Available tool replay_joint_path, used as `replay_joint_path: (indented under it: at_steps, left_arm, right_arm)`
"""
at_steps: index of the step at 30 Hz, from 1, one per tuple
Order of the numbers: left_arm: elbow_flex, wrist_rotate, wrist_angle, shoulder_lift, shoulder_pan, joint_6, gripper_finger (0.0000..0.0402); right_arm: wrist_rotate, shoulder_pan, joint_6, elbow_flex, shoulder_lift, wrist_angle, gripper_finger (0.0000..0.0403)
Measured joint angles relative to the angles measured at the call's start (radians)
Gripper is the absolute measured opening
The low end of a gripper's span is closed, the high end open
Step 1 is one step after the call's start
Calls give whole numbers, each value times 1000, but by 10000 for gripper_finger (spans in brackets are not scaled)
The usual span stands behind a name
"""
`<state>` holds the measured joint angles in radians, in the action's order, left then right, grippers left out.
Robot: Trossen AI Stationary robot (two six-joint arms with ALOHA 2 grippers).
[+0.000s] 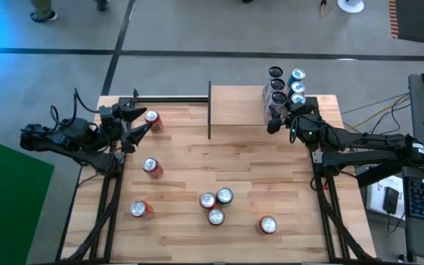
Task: Place canned beverage on shelf
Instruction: Put the white-pink soda can on the shelf aligned with the other white-pink soda cans
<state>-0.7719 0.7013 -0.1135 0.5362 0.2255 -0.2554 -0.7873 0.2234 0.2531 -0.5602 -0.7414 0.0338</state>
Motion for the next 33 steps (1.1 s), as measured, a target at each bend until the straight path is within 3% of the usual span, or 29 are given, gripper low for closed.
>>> replay_joint_path:
  at_steps: [14,21,33]
  left_arm:
    - [0,-6,0,0,0,0,354]
    - [0,-6,0,0,0,0,354]
    - [0,-6,0,1,0,4,354]
  right_arm:
    - [-20,0,26,0,0,-2,332]
    - [10,-1,24,0,1,2,327]
    - [35,-2,-175,-96,1,53,337]
